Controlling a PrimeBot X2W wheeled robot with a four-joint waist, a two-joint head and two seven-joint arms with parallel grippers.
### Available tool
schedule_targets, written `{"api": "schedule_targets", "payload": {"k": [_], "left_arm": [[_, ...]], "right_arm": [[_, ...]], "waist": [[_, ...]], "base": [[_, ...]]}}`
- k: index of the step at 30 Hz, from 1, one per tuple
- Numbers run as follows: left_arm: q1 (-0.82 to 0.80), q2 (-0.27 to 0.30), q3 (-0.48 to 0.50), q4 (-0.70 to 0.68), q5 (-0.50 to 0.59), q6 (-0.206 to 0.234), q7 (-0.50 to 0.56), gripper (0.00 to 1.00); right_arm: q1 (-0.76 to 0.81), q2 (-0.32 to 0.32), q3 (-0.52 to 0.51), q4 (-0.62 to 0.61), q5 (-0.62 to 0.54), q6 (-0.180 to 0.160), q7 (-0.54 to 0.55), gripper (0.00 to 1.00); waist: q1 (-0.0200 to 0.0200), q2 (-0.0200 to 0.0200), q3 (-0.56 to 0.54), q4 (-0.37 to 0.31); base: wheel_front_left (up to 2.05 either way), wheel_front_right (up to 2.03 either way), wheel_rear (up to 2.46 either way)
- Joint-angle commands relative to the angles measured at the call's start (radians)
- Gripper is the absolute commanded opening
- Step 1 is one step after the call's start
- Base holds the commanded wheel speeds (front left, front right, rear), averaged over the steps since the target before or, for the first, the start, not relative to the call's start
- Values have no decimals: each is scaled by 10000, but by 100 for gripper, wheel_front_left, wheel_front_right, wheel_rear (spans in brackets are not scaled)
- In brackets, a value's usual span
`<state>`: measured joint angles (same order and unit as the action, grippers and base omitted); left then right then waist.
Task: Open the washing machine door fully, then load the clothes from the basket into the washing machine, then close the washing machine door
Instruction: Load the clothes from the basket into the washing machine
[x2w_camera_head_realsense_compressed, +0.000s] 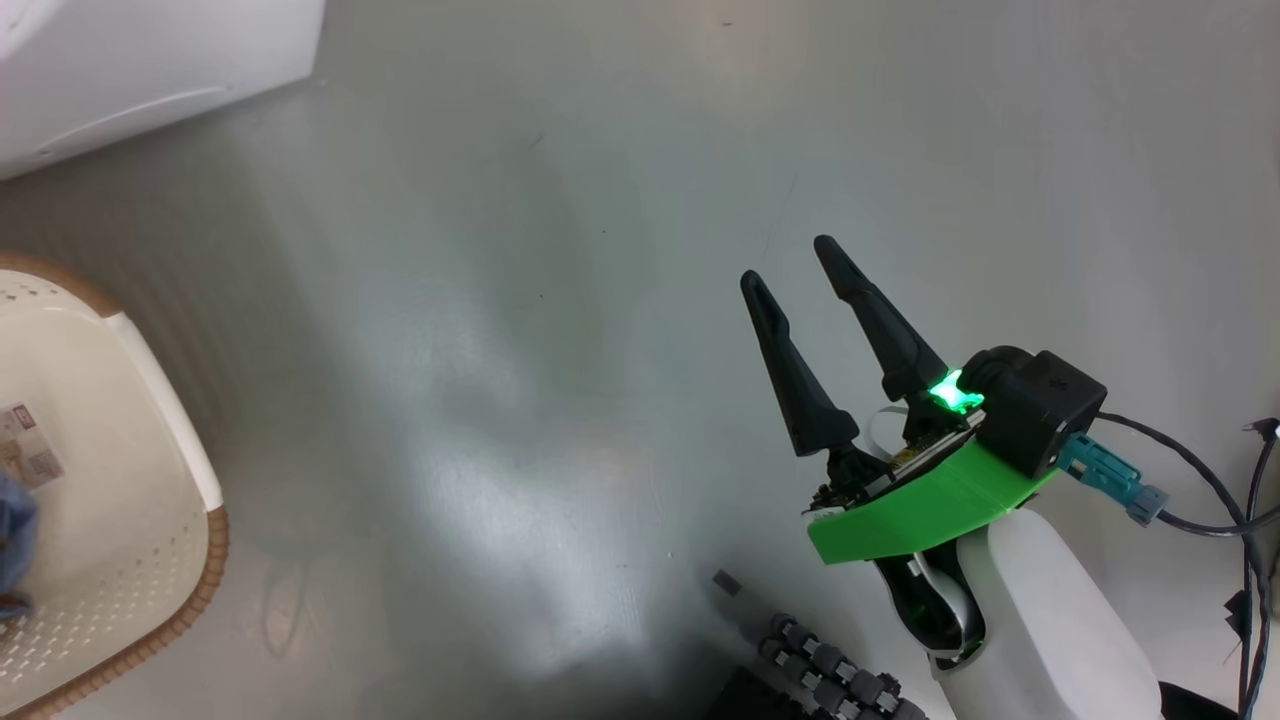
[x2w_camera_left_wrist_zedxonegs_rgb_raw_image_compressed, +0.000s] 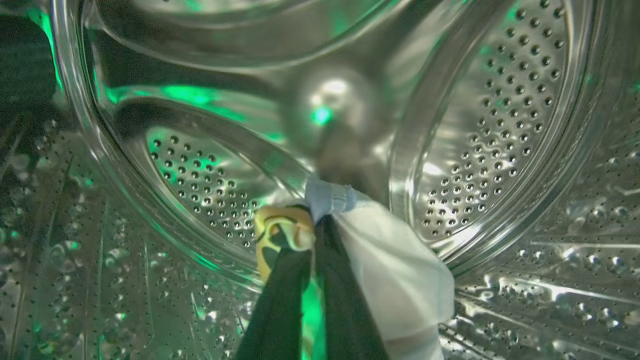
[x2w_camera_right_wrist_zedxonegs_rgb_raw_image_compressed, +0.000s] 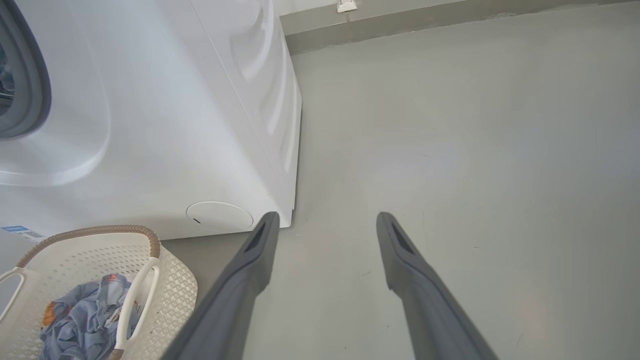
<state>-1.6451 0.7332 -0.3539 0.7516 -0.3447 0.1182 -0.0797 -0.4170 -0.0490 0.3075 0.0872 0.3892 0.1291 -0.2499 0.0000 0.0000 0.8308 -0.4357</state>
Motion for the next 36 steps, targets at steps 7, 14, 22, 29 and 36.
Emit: {"api": "schedule_targets", "payload": {"k": [7, 14, 22, 29, 36], "left_arm": [[67, -59, 147, 1198, -683, -528, 1246, 0], [231, -347, 167, 1695, -1061, -671, 1687, 87], [1065, -699, 235, 1847, -1473, -738, 1491, 100], [2378, -1003, 368, 1453, -1803, -642, 574, 100], [4838, -1264, 744, 226, -2388, -351, -569, 100]], "right_arm": [[113, -12, 157, -167, 16, 16, -118, 100], [54, -12, 130, -63, -120, 16, -118, 100], [93, -12, 8, 12, -224, 16, -118, 100], [259, -12, -158, 101, -415, 16, -118, 100], [732, -12, -474, 279, -707, 16, -118, 100]], "waist": [[0, 0, 12, 169], [0, 0, -95, 341], [0, 0, -538, 616], [0, 0, -1255, 919], [0, 0, -2349, 1329]], "base": [[0, 0, 0], [0, 0, 0], [0, 0, 0], [0, 0, 0], [0, 0, 0]]}}
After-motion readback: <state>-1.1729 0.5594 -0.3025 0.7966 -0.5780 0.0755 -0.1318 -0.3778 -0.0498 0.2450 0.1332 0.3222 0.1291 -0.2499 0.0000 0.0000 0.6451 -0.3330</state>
